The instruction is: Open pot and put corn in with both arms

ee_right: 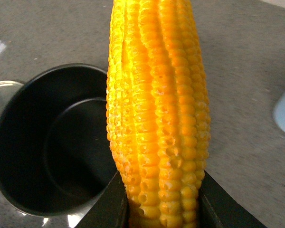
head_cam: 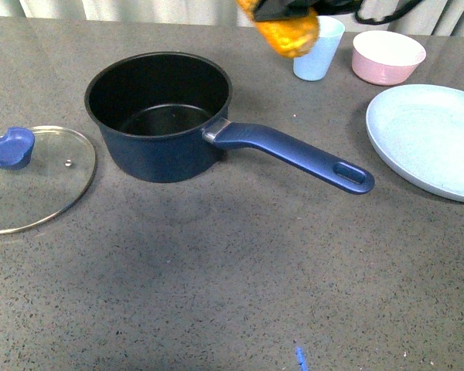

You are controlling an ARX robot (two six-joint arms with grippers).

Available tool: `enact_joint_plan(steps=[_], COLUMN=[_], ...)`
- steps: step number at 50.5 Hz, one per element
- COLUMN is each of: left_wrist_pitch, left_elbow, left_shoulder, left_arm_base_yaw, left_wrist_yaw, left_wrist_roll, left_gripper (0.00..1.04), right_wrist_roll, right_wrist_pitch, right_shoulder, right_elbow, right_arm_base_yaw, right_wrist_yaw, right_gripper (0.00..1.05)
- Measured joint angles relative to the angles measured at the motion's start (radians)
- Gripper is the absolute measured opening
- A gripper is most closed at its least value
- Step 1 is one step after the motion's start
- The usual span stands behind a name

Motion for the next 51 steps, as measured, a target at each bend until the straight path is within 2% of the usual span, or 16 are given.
enact_joint_plan(steps=[9,22,26,42,51], left_wrist_pitch=[0.000,0.000,0.000,0.000,0.000], left_elbow=[0.000,0.000,0.000,0.000,0.000], left_shoulder=[0.000,0.000,0.000,0.000,0.000], left_arm_base_yaw=[0.000,0.000,0.000,0.000,0.000], left_wrist_yaw=[0.000,0.000,0.000,0.000,0.000], left_wrist_roll=[0.000,0.000,0.000,0.000,0.000], left_gripper=[0.96,0.96,0.96,0.96,0.96], right_wrist_roll=[0.000,-0.001,-0.002,-0.001,0.028], right_wrist_pitch=[-0.051,-0.085,-0.093,-0.069,-0.002], right_shoulder=[0.111,0.192,0.209,0.249,0.201], right_elbow=[0.121,0.219,0.237,0.243,0.159], right_arm_base_yaw=[0.119,0.172,0.177,0.182,0.169], right_wrist_yaw=[0.006,0.028,0.040,0.062,0.063], right_gripper=[0.22,0.23,0.33,0.95,0.96])
